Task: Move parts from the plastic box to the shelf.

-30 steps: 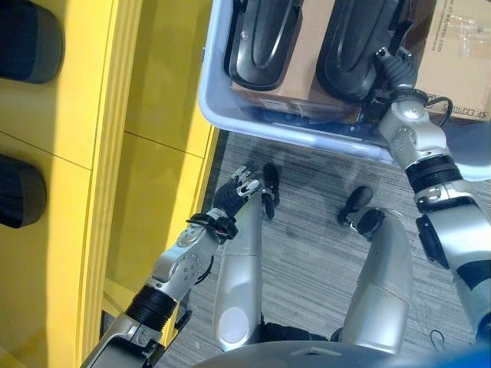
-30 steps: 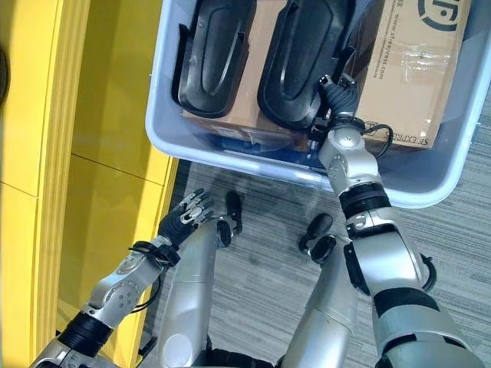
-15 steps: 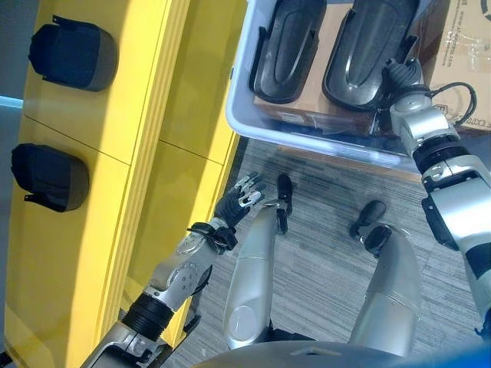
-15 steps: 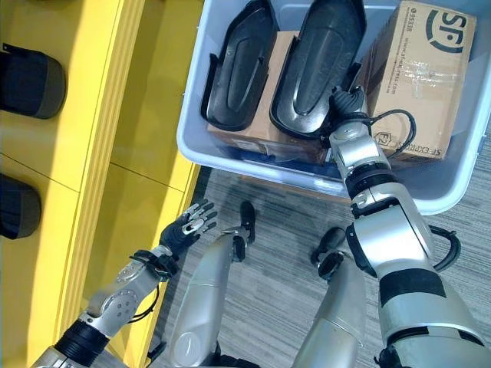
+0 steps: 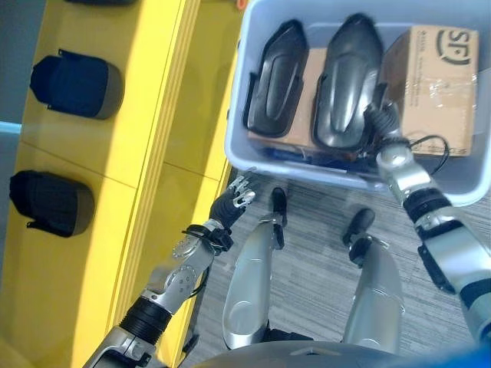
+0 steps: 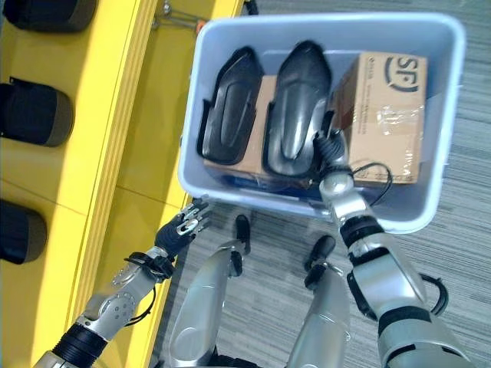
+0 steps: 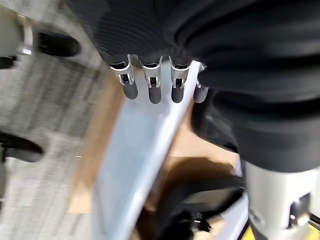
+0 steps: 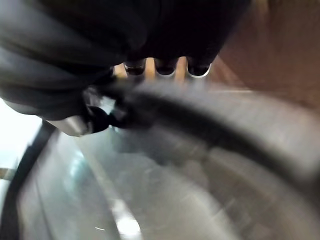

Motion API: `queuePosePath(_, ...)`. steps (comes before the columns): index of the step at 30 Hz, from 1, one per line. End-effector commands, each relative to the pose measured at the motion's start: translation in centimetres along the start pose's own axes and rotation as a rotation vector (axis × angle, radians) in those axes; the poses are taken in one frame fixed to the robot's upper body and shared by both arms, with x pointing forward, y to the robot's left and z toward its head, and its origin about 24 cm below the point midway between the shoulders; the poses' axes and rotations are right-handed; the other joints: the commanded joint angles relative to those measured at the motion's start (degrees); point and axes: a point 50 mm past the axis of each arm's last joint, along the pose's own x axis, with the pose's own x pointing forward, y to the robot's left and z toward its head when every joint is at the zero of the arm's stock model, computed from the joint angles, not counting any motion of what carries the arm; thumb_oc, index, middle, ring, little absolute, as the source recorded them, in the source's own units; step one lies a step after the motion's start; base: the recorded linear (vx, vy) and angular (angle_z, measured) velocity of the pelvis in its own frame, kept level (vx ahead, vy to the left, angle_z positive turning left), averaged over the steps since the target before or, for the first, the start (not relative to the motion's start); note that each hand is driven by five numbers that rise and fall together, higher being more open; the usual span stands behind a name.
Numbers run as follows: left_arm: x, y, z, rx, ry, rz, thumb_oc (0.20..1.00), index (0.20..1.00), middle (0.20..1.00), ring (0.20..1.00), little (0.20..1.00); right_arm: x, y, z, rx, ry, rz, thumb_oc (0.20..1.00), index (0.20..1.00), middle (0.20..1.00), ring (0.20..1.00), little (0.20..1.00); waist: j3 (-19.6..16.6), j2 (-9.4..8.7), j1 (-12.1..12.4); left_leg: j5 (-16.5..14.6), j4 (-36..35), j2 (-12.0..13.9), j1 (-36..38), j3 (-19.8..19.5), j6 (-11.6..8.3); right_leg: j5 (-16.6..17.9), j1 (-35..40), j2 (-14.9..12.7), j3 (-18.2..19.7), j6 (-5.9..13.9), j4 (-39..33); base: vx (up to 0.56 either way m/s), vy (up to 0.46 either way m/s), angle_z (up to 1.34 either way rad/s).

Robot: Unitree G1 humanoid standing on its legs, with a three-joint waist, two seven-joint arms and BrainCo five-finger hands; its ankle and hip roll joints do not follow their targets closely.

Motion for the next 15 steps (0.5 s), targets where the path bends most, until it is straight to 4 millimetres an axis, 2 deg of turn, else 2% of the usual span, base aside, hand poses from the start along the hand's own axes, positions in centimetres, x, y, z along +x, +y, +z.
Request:
queuePosePath(1, -0.4, -0.2, 1.2, 0.04, -0.093, -0.025, 1.0, 1.0, 1.0, 1.0, 1.0, -0.3, 1.7, 5.5, 0.2, -0.275, 0.04, 0.2, 0.2, 0.2, 0.2, 0.2, 4.39, -0.91, 1.0, 2.54, -7.39, -3.04, 4.38, -1.87, -1.05, -0.74, 4.02, 1.25, 1.05, 4.54, 0.46, -0.03, -0.017, -0.14)
queuePosePath(3, -0.5, 0.2, 1.3, 0.042, -0.108, -0.004, 1.0, 1.0, 1.0, 1.0, 1.0, -0.8, 1.0, 5.9, 0.288, -0.311, 0.006, 0.2, 0.2, 0.2, 0.2, 0.2, 4.39, -1.49, 0.26, 3.98, -9.65, -2.56, 7.27, -1.18, -0.88, 0.91, 6.85, 2.03, 0.68, 4.3, -2.44, -0.06, -0.016, -0.06)
queuePosePath(4, -0.6, 0.3, 0.9, 0.039, -0.096, 0.0, 1.0, 1.0, 1.0, 1.0, 1.0, -1.0, 1.1, 5.5, 0.287, -0.299, 0.007, 0.2, 0.2, 0.2, 0.2, 0.2, 4.39, -1.64, 0.13, 2.82, -9.61, -2.94, 8.7, -1.47, -1.31, -0.32, 8.12, 1.72, 1.12, 4.94, -2.08, -0.07, -0.007, -0.11)
queuePosePath(5, -0.7, 0.8, 0.8, 0.041, -0.112, 0.022, 1.0, 1.0, 1.0, 1.0, 1.0, -1.4, 0.5, 5.6, 0.355, -0.312, -0.021, 0.2, 0.2, 0.2, 0.2, 0.2, 4.39, -2.14, -0.58, 4.04, -11.12, -2.55, 11.07, -0.82, -1.13, 1.33, 10.44, 2.37, 0.73, 4.62, -4.58, -0.04, -0.005, -0.16)
queuePosePath(7, -0.9, 1.0, 0.7, 0.045, -0.124, 0.045, 1.0, 1.0, 1.0, 1.0, 1.0, -2.0, 0.1, 5.6, 0.404, -0.328, -0.067, 0.2, 0.2, 0.2, 0.2, 0.2, 4.39, -2.8, -1.36, 4.03, -12.66, -2.59, 15.03, -0.61, -1.33, 1.69, 14.53, 2.52, 0.48, 4.88, -7.0, -0.05, -0.02, -0.15)
queuePosePath(8, -1.0, 1.1, 0.4, 0.039, -0.132, 0.073, 1.0, 1.0, 1.0, 1.0, 1.0, -2.7, -0.3, 5.2, 0.453, -0.335, -0.1, 0.2, 0.2, 0.2, 0.2, 0.2, 4.39, -3.66, -2.45, 4.17, -14.74, -2.69, 21.01, -0.65, -1.73, 2.36, 20.94, 2.22, 0.12, 5.17, -10.39, 0.04, -0.029, -0.09)
queuePosePath(10, -0.9, 1.1, 0.4, 0.036, -0.132, 0.075, 1.0, 1.0, 1.0, 1.0, 1.0, -2.7, -0.3, 5.1, 0.455, -0.332, -0.1, 0.2, 0.2, 0.2, 0.2, 0.2, 4.39, -3.75, -2.62, 4.21, -15.17, -2.69, 22.15, -0.68, -1.8, 2.59, 22.14, 2.1, 0.08, 5.27, -11.13, 0.03, -0.017, -0.06)
queuePosePath(11, -0.8, 0.9, 0.3, 0.04, -0.13, 0.072, 1.0, 1.0, 1.0, 1.0, 1.0, -2.7, -0.2, 5.1, 0.474, -0.314, -0.104, 0.2, 0.2, 0.2, 0.2, 0.2, 4.39, -3.88, -2.96, 4.39, -16.54, -2.54, 25.71, -0.64, -2.09, 3.14, 26.2, 2.03, -0.29, 5.28, -13.5, 0.02, -0.005, -0.03)
queuePosePath(15, -1.1, 0.9, 0.1, 0.038, -0.123, 0.08, 1.0, 1.0, 1.0, 1.0, 1.0, -2.8, -0.1, 4.4, 0.533, -0.259, -0.079, 0.2, 0.2, 0.2, 0.2, 0.2, 2.26, -3.88, -3.02, 4.81, -18.0, -2.23, 28.0, -0.73, -2.45, 3.76, 29.3, 2.33, -0.77, 5.07, -15.92, 0.04, 0.0, -0.04)
